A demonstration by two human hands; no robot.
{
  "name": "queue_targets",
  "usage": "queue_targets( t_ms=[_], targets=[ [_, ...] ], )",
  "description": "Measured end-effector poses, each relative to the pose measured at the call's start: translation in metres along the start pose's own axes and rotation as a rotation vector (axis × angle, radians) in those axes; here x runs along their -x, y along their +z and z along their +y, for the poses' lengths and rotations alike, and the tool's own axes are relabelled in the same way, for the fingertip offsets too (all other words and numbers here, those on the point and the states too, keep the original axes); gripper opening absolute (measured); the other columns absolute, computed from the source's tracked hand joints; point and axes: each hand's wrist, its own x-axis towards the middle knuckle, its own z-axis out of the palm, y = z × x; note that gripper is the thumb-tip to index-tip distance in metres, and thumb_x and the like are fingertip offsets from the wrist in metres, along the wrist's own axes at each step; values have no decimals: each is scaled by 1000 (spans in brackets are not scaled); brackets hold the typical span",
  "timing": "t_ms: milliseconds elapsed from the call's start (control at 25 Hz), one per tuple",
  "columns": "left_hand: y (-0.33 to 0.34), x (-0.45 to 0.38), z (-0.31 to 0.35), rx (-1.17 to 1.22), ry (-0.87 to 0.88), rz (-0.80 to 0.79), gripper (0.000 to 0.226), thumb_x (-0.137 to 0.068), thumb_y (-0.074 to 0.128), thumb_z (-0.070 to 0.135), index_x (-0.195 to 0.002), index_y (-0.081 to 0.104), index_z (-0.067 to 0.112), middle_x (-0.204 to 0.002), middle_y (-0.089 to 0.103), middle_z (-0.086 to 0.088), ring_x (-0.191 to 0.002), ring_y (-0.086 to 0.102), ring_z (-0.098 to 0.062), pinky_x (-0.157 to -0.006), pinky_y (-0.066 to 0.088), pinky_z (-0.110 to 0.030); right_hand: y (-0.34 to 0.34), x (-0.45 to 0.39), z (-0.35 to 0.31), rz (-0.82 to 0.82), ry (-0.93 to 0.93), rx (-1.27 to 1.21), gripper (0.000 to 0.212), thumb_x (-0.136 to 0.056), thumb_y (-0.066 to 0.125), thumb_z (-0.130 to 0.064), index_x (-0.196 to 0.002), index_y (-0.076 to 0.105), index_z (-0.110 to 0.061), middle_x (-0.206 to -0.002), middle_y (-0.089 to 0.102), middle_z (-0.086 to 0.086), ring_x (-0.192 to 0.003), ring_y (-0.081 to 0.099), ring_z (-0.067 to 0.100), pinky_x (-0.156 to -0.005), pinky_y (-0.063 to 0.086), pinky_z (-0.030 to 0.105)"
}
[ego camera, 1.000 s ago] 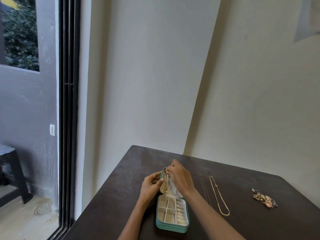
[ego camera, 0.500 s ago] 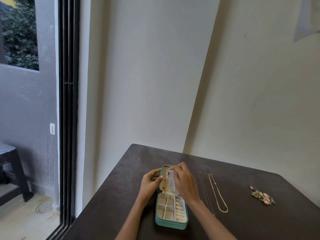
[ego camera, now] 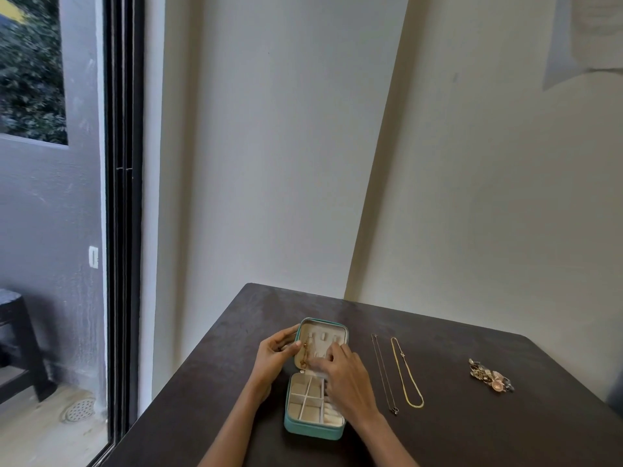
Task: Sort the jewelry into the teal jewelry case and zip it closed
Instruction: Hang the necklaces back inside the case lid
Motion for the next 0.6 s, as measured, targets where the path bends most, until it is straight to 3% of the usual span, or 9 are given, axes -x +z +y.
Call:
queue_targets(
  t_ms=[160, 280, 600],
  targets=[
    [1, 1, -1, 1, -9, 2, 33, -83, 62, -4, -112, 65, 11, -100, 74, -3, -94, 70, -13, -72, 56, -21, -7, 1, -3, 7, -15, -24, 38, -78, 37, -26, -93, 70, -39, -75, 49, -11, -67, 46, 7, -54, 34, 16],
    [1, 1, -2, -6, -18, 13, 33, -83, 63, -3, -112, 66, 11, -101, 74, -3, -95, 69, -14, -73, 57, -22, -3, 2, 0, -8, -8, -5, 31, -75, 49, -25, -92, 70, -40, -76, 48, -13, -73, 39, 5, -57, 30, 16],
    [3, 0, -2, -20, -40, 37, 30, -82, 64, -5, -108, 67, 10, -96, 75, -3, -90, 70, -13, -69, 56, -19, -2, 2, 2, -83, -54, 8, 34, -75, 40, -37, -95, 67, -43, -76, 46, -15, -74, 42, 6, -57, 37, 18]
  ],
)
